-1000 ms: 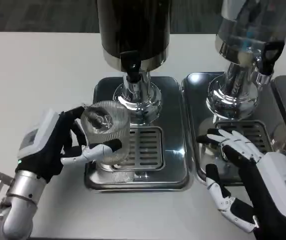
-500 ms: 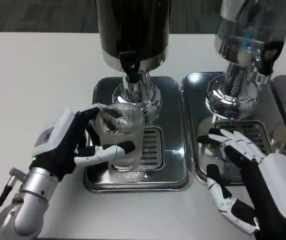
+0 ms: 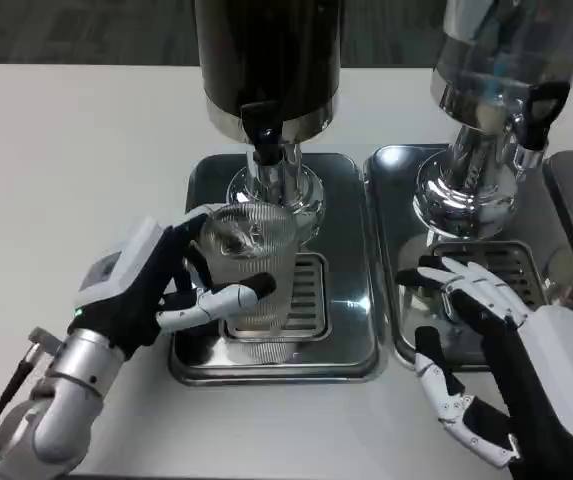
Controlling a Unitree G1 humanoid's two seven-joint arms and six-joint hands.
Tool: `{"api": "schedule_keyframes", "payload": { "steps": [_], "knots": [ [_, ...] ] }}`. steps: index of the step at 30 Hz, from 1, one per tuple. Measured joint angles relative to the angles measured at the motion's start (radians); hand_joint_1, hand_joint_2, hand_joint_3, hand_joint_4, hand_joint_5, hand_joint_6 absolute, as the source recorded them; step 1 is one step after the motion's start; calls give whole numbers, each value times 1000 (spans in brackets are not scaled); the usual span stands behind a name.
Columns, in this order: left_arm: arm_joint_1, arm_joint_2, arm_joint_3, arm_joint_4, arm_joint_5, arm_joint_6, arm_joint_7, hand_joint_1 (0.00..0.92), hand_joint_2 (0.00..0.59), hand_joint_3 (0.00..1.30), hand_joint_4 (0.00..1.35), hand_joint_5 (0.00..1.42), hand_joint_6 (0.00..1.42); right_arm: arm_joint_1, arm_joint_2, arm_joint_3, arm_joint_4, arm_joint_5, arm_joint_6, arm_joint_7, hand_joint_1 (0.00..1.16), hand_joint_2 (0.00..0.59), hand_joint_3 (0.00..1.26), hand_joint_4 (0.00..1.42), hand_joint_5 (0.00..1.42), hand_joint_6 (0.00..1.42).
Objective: Grasp the cup under the faucet to collect the drink, then remove the cup.
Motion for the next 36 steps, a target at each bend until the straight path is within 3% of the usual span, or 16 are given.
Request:
{"api": "schedule_keyframes", "payload": {
  "steps": [7,13,18,22,29,36],
  "knots": [
    [0,9,-2,-1,0,1,-6,194,100,251,400,670,878,-20,0,10,7,0,0,0,531,551,326,187,158,339],
    [0,21,-2,-3,0,1,-6,169,84,211,329,590,771,-29,0,16,15,1,0,0,526,548,326,187,158,341],
    [1,26,-2,-13,0,1,-6,127,71,126,119,325,524,-43,2,21,22,2,0,0,517,544,326,187,159,354],
    [1,30,-2,-15,0,1,-10,109,65,83,3,185,420,-54,2,21,32,3,3,3,514,543,328,187,159,358],
    [1,37,-2,-16,0,4,-28,107,62,41,0,16,260,-60,1,20,32,8,8,7,510,543,330,187,159,363],
    [21,47,-2,-32,0,5,-28,91,60,1,0,0,193,-60,-1,20,34,14,8,11,508,543,330,187,159,365]
  ]
}}
